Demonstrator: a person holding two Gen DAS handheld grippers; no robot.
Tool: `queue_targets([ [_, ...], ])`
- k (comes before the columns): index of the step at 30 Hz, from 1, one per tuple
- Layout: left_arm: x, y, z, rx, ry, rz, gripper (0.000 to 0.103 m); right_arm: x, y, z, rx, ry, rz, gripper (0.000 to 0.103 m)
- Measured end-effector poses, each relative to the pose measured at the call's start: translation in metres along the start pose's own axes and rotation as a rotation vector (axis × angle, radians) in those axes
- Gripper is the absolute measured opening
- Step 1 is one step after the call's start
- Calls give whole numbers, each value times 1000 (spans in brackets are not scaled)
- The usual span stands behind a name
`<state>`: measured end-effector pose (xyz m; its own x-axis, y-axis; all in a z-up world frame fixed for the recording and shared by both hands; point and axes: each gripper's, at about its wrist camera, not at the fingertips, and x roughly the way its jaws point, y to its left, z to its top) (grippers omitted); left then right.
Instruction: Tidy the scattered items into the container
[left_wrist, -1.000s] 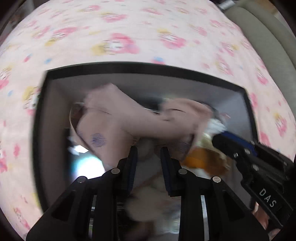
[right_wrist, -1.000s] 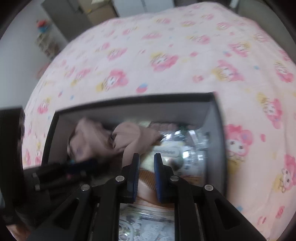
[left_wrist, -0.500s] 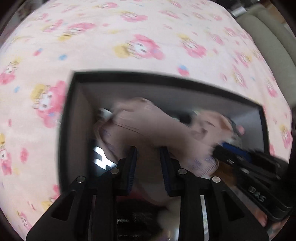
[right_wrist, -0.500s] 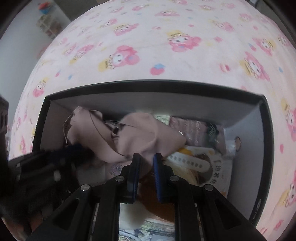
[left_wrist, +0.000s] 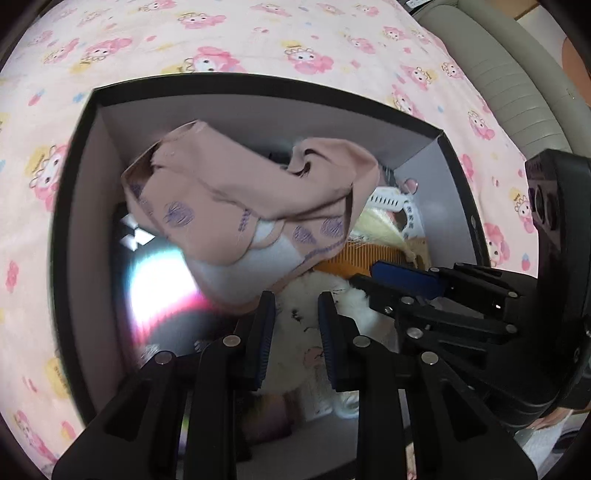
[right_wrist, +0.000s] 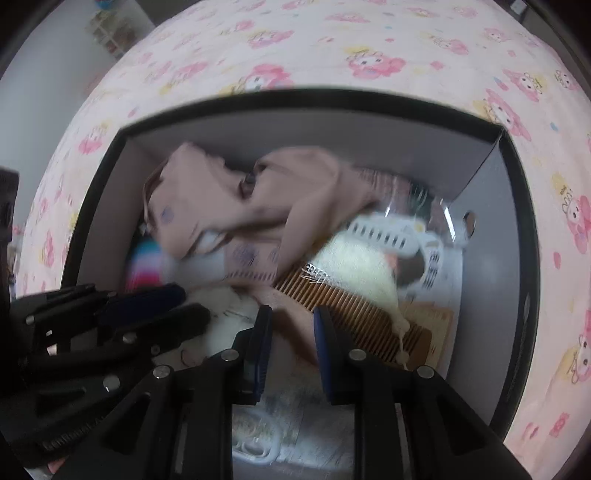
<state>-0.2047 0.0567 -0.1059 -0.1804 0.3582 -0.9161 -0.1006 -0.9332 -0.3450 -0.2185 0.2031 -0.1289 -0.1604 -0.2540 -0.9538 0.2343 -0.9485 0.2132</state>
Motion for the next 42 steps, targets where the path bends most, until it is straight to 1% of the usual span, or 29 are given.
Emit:
queue_targets([
  [1, -4, 2, -2, 1, -2, 5, 23, -1, 2, -1, 0, 10, 23, 20],
  [3, -14, 6, -4, -6, -29, -14, 23, 0, 5, -1, -1, 16, 42, 20],
  [5, -21, 9, -1, -9, -66, -33, 23, -5, 6, 1, 10, -20, 23, 20],
  [7, -26, 12, 5, -22, -115, -31, 24, -15, 6, 6, 2, -93, -34, 22],
  [8, -26, 13, 8, -30, -128, -34, 26, -20, 5, 9, -1, -127, -64, 26],
  [9, -24, 15, 14, -44, -140, -41, 27, -24, 4, 13, 2, -156, -88, 35],
  [10, -25, 22, 16, -60, -147, -42, 28, -27, 2, 19, 10, -188, -109, 40],
  [11, -21, 25, 24, -80, -154, -31, 28, -28, 0, 24, 17, -209, -116, 46],
  [13, -12, 24, 42, -104, -157, 10, 28, -25, -5, 38, 25, -229, -106, 46],
  [15, 1, 32, 55, -164, -114, 60, 28, -16, -13, 50, 47, -222, -67, 46],
  [16, 9, 34, 60, -199, -94, 74, 28, -8, -15, 54, 61, -199, -35, 46],
  [17, 13, 40, 61, -226, -91, 84, 28, 2, -16, 57, 65, -167, -16, 46],
  [19, 16, 36, 58, -201, -97, 103, 28, 13, -15, 57, 33, -128, -46, 46],
  [21, 17, 30, 58, -172, -113, 125, 29, 10, -13, 56, 9, -123, -75, 46],
  [23, 18, 31, 60, -170, -122, 106, 30, 12, -9, 56, 15, -125, -81, 46],
  [25, 11, 32, 57, -171, -141, 64, 32, 10, -10, 55, 22, -129, -90, 46],
  [26, 9, 32, 58, -163, -157, 62, 36, 7, -9, 54, 23, -133, -103, 46],
  [27, 4, 30, 57, -154, -182, 76, 39, 2, -8, 53, 24, -143, -118, 46],
  [28, -4, 28, 53, -150, -213, 104, 46, -3, -8, 52, 25, -163, -140, 46],
  [29, -12, 25, 50, -147, -244, 130, 47, -10, -6, 53, 27, -188, -162, 47],
  [30, -20, 22, 48, -142, -269, 141, 49, -16, -5, 52, 31, -214, -184, 48],
  [32, -34, 16, 46, -131, -317, 169, 61, -32, -1, 47, 35, -264, -222, 50],
  [33, -45, 12, 44, -119, -356, 185, 64, -37, 0, 45, 35, -283, -225, 52],
  [35, -64, 4, 40, -100, -419, 207, 77, -53, 2, 38, 45, -329, -225, 55],
  [37, -84, -3, 35, -88, -482, 224, 80, -71, 4, 30, 60, -378, -231, 60],
  [39, -107, -9, 27, -84, -529, 245, 81, -91, 8, 22, 69, -423, -238, 68],
  [42, -141, -19, 12, -57, -584, 273, 90, -125, 17, 9, 89, -507, -255, 71],
])
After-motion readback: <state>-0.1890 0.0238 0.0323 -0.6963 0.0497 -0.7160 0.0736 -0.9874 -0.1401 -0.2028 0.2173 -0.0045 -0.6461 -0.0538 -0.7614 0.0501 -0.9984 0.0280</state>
